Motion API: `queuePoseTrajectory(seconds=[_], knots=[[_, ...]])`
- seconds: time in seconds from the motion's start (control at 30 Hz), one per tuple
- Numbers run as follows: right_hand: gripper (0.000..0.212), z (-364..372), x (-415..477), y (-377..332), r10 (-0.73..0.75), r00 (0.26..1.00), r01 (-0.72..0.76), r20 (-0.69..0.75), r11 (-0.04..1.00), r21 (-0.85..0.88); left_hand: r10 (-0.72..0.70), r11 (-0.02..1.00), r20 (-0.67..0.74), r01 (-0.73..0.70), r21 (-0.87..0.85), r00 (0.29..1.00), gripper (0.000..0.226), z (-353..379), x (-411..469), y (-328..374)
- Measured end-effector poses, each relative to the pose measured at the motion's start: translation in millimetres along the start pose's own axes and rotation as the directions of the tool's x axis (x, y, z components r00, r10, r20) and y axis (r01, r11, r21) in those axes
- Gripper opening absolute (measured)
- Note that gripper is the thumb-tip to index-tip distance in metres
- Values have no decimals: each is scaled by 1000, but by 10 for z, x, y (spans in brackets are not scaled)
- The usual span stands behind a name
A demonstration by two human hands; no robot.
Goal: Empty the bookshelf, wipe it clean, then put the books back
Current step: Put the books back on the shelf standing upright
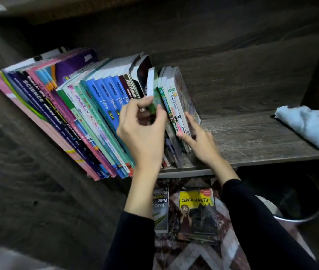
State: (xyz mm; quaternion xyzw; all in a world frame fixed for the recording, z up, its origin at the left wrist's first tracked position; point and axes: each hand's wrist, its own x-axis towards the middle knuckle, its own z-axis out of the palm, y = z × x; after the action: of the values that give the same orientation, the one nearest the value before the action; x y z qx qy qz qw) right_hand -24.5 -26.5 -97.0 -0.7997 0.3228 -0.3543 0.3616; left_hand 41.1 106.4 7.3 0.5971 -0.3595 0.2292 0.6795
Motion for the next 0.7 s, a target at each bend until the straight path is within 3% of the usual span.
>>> queuePoseTrajectory(seconds=[0.2,0.3,0.37,0.47,0.7], knots=[[68,4,-19,-21,-18,1000,18,-3,999,-38,-161,986,52,163,-34,986,28,-143,-251,144],[67,17,-28,-45,-15,1000,12,-22,994,-110,-302,950,233,272,151,924,53,-103,-374,84],[66,34,-30,-53,-5,999,-1,-34,985,-173,-365,905,349,242,349,863,63,-67,-420,8],[65,76,-66,-72,13,998,-28,-65,969,-244,-392,858,386,181,480,835,54,-39,-445,-1],[64,98,-26,-29,28,998,-40,-49,966,-254,-424,868,411,233,438,807,38,-219,-281,140]])
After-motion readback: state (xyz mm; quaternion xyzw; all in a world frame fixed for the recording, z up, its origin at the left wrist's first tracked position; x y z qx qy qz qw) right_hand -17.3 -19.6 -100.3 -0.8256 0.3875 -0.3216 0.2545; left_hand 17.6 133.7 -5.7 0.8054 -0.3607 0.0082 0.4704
